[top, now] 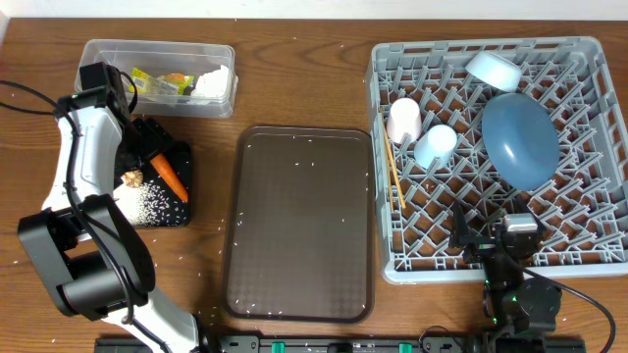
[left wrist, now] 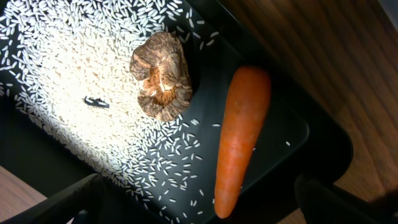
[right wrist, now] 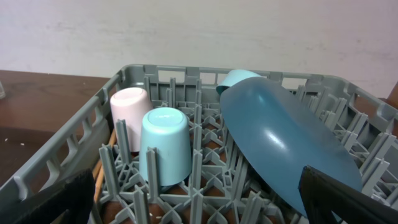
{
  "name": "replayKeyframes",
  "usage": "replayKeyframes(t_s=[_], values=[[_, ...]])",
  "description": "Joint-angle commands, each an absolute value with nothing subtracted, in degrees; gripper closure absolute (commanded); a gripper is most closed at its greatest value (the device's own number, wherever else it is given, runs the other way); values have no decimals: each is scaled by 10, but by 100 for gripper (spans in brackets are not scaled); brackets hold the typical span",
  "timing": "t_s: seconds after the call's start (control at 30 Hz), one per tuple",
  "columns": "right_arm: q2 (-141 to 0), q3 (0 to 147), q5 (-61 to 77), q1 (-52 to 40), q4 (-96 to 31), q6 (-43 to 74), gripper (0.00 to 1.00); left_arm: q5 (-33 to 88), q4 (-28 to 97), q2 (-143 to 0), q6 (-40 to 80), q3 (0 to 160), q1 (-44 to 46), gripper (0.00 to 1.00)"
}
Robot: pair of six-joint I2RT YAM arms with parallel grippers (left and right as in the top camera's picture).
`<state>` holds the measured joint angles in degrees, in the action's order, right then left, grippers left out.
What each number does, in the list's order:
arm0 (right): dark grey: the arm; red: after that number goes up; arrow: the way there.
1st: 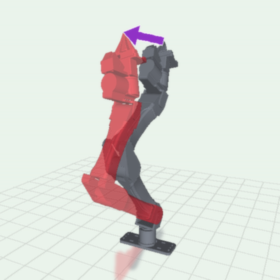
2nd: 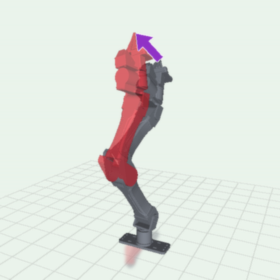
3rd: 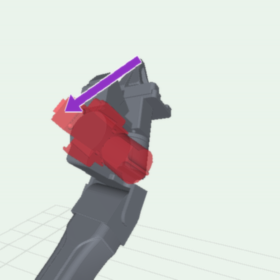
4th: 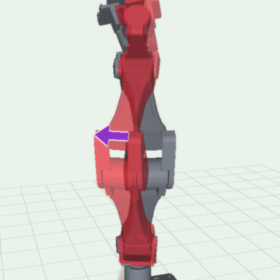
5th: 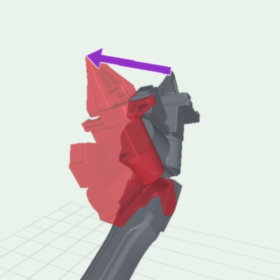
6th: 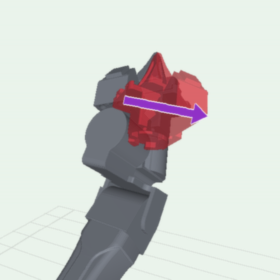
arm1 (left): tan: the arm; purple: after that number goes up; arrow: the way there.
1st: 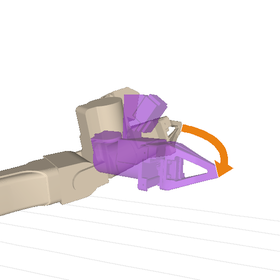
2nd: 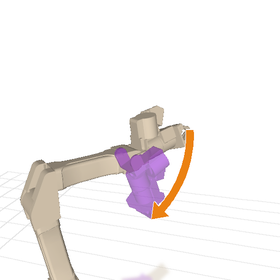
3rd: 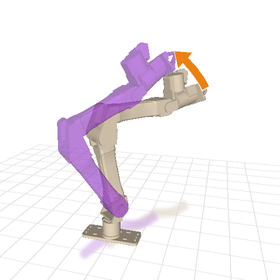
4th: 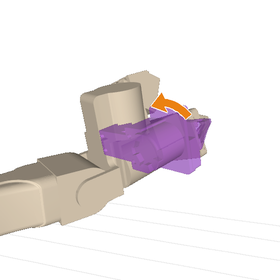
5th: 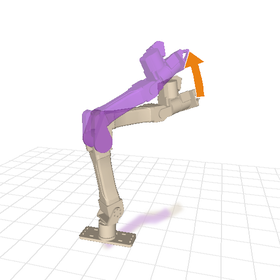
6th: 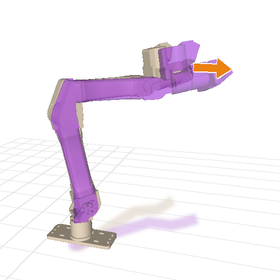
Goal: Sort waste into correct bins and load items into the dishwasher rack
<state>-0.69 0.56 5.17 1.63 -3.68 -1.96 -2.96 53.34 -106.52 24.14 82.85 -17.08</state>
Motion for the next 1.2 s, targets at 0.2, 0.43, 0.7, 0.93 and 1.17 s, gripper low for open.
replayKeyframes(t_s=[0.2,0.43,0.7,0.93,1.17], values=[[-3,3,54,11,-38,-22,1,-31,535,-1044,243,826,-142,2],[-3,3,54,11,-38,-22,1,-31,535,-938,243,826,-36,2],[-3,3,54,11,-38,-22,1,-64,505,-763,220,801,22,2],[-3,3,54,11,-38,-22,1,41,228,-598,24,594,22,2],[-3,3,54,11,-38,-22,1,49,-22,-433,-4,300,17,2]])
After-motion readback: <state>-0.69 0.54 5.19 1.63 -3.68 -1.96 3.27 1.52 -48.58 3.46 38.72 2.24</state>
